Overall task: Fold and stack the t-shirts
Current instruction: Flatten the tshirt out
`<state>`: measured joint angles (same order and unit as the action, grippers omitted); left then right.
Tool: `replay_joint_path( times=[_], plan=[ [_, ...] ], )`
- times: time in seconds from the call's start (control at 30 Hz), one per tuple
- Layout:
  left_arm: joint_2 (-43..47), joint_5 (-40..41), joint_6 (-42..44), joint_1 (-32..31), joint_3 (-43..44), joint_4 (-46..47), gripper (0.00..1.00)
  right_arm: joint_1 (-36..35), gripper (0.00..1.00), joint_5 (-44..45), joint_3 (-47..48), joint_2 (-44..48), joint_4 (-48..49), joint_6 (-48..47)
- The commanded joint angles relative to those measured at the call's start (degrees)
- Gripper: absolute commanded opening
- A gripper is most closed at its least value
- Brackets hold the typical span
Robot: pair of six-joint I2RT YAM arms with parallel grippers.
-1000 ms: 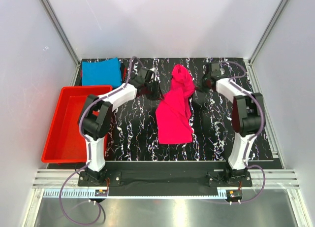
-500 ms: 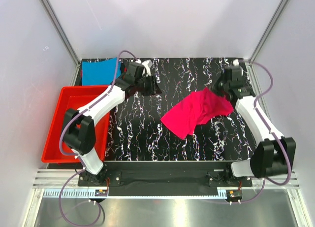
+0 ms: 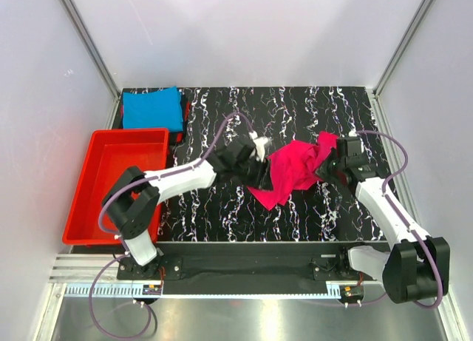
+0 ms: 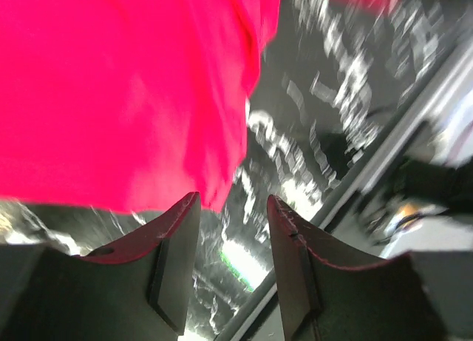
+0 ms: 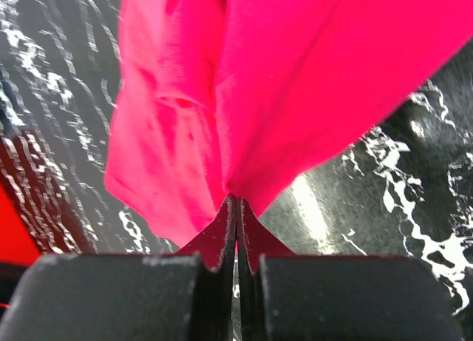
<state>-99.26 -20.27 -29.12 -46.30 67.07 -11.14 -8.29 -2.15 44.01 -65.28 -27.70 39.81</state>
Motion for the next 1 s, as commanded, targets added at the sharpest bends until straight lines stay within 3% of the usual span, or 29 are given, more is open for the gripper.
replay_joint_path(
  times=[0.0, 0.13, 0.27, 0.47, 0.97],
  plan=[
    [6.0, 10.9, 6.3, -3.8, -5.0, 0.3, 0.46, -0.1, 0.0, 0.4, 3.4, 1.4, 1.1, -0.9],
    [6.1, 21.7, 11.5, -11.0, -5.4, -2.0, 0.47, -0.1, 0.0, -2.1, 3.7, 0.2, 2.7, 0.1],
    [1.4, 31.1, 16.1, -15.6, 0.9, -6.9, 0.48, -0.1, 0.0, -3.0, 4.0, -0.4, 3.5, 0.4],
    [-5.4, 33.2, 17.3, -17.6, 6.4, -10.4, 0.49, -0.2, 0.0, -3.3, 4.4, 0.6, 3.7, 0.4],
    [-11.0, 32.5, 15.8, -19.4, 9.0, -8.6, 0.5, -0.1, 0.0, -2.4, 5.3, 0.9, 3.1, -1.0]
  ],
)
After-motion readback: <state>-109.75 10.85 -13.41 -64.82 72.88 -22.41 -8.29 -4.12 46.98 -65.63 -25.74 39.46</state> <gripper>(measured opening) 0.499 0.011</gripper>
